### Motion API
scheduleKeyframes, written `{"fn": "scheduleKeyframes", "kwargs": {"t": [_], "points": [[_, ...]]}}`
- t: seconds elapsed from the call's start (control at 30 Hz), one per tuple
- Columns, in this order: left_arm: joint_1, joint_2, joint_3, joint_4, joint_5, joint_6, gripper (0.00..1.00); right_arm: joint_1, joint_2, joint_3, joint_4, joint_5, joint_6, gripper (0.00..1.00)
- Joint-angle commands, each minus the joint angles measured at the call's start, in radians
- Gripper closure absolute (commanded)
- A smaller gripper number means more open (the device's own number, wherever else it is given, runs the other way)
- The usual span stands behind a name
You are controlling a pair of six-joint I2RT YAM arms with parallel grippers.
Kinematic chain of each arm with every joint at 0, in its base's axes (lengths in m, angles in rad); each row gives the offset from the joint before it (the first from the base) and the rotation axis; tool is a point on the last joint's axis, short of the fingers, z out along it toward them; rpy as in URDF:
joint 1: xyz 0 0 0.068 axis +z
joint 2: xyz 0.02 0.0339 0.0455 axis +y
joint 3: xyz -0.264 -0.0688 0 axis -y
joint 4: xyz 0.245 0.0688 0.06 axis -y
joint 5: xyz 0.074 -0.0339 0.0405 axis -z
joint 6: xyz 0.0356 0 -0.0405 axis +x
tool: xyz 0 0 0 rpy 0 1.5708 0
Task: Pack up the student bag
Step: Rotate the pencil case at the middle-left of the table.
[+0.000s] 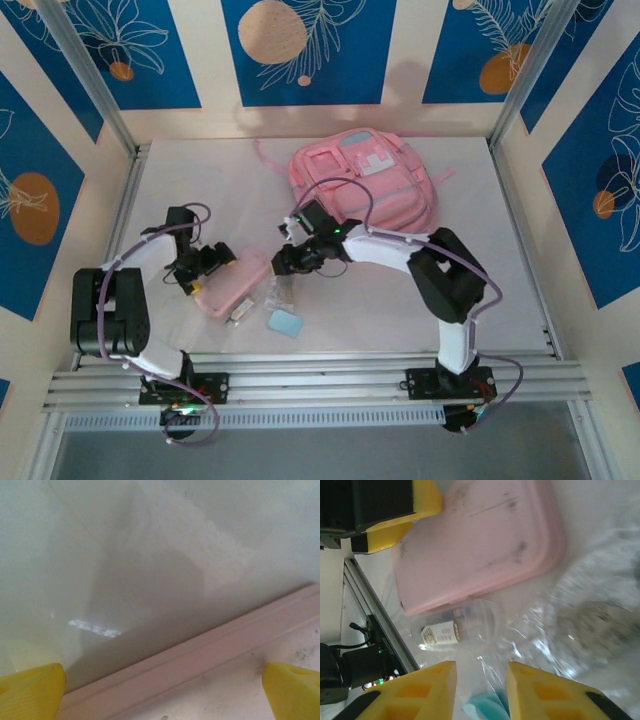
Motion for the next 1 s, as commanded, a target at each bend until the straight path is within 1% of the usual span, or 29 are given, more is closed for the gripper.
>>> {"fn": "scheduleKeyframes", "kwargs": {"t": [0.0,0.13,0.2,0.27,0.43,0.57,0.7,0.8,0.9,0.97], "points": [[-0.022,-0.04,-0.014,0.047,0.082,-0.067,0.0,0.011,0.065,0.086,-0.015,-0.018,-0.044,0.69],[-0.064,-0.05,-0.029,0.067,0.101,-0.099,0.0,-0.001,0.157,0.158,0.006,-0.015,-0.023,0.69],[-0.076,-0.044,-0.031,0.066,0.101,-0.09,0.0,-0.003,0.206,0.2,0.015,-0.026,-0.007,0.69],[-0.077,-0.038,-0.021,0.033,0.082,-0.053,0.0,-0.003,0.254,0.252,0.017,-0.038,0.006,0.69],[-0.078,-0.039,0.022,-0.071,-0.039,0.072,0.0,-0.005,0.335,0.362,0.033,-0.043,0.026,0.7],[-0.079,-0.032,0.042,-0.108,-0.058,0.133,0.0,-0.03,0.389,0.463,0.027,-0.072,0.036,0.69],[-0.095,-0.028,0.071,-0.126,-0.054,0.179,0.0,-0.076,0.338,0.443,0.066,-0.097,0.066,0.66],[-0.145,-0.015,0.126,-0.171,-0.107,0.239,0.0,-0.117,0.261,0.387,0.078,-0.106,0.074,0.61],[-0.19,0.011,0.179,-0.203,-0.14,0.3,0.0,-0.157,0.173,0.316,0.076,-0.099,0.061,0.5],[-0.214,0.043,0.215,-0.225,-0.148,0.346,0.0,-0.185,0.118,0.264,0.076,-0.094,0.053,0.39]]}}
